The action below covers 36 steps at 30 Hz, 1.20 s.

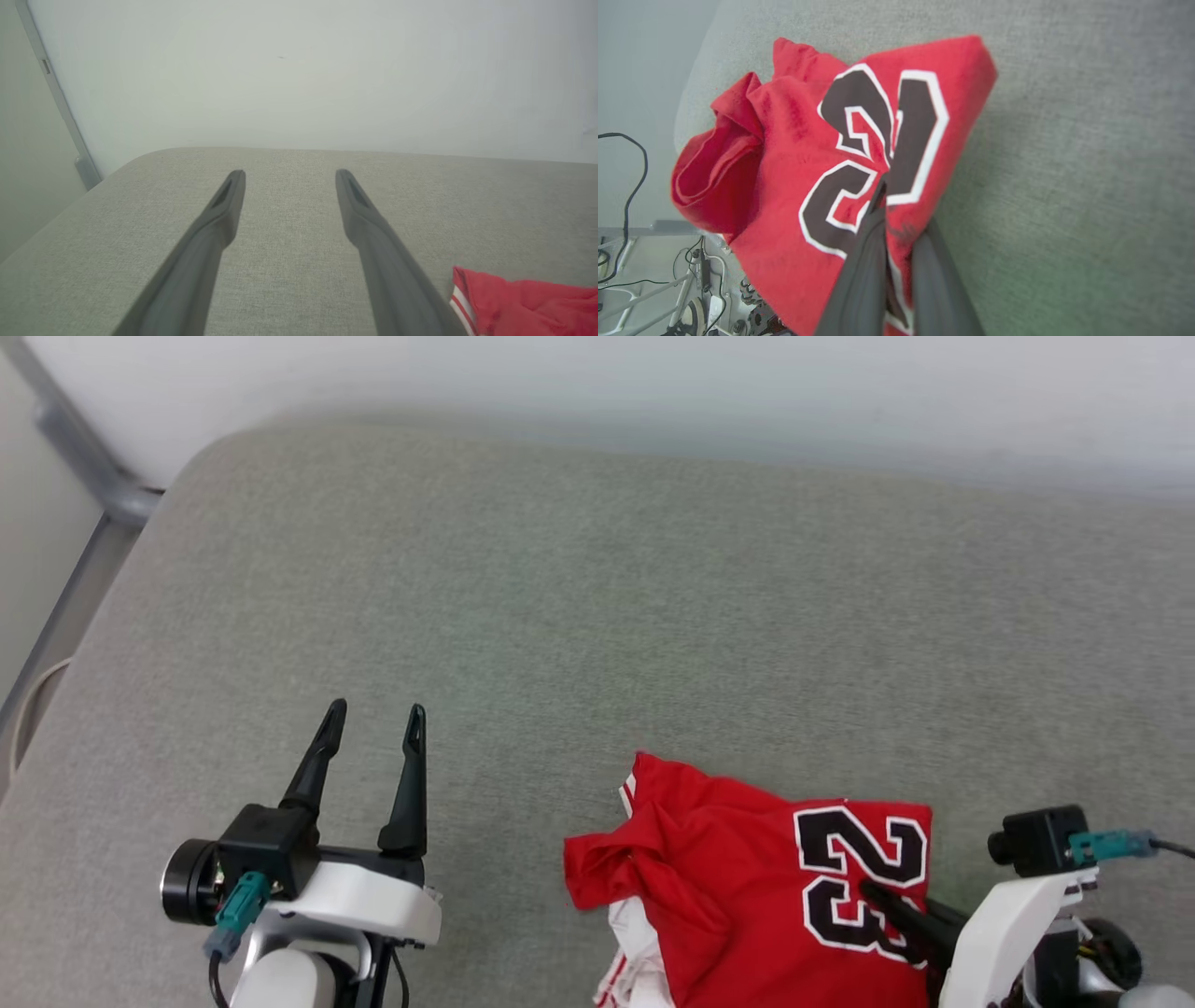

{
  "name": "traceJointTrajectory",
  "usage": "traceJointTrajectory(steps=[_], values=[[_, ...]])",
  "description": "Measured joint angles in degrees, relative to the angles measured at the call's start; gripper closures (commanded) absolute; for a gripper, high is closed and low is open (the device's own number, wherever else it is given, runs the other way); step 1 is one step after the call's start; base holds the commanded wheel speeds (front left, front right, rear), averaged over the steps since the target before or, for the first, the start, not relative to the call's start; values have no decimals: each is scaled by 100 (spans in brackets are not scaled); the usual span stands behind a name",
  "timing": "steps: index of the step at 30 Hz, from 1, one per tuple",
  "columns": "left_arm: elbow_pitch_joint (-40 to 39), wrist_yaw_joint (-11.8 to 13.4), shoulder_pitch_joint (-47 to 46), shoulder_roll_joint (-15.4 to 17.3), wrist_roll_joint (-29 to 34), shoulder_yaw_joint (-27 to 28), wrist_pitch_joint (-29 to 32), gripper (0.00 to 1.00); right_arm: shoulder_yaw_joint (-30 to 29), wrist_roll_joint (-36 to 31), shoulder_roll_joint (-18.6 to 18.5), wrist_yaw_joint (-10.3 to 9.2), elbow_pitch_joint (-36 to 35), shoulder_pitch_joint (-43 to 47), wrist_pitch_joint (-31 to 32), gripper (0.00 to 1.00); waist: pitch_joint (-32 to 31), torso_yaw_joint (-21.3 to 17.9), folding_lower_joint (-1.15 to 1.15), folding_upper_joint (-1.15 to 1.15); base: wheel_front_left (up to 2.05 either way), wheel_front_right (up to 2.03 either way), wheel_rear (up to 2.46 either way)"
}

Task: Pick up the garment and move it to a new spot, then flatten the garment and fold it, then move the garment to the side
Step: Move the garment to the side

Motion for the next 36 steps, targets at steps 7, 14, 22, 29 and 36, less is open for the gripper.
traceJointTrajectory(steps=[7, 14, 22, 29, 36], values=[[-84, -53, 208, 37, 85, 45, 0, 0, 151, -549, -483, 0, -525, -49, 35, 100, -248, -625, 0, 0, 0, 0, 0], [-198, -80, 246, 74, 168, 8, 0, 0, 32, -742, -821, 0, -645, -238, 135, 100, -328, -1478, 0, 0, 0, 0, 0], [-526, -153, -68, 275, 309, -88, 77, 0, 114, -842, -1004, 0, -82, -1212, -156, 100, 4, -2399, 0, 0, 0, 0, 0], [-951, -270, -662, 478, 432, -268, 320, 0, -166, -892, -1341, 1, 828, -2274, -660, 100, 840, -2798, 0, 0, 0, 0, 0], [-1315, -370, -1284, 638, 519, -431, 508, 0, -821, -1149, -1725, 2, 1660, -3014, -925, 100, 1726, -2889, 1, 0, 0, 0, 0]])
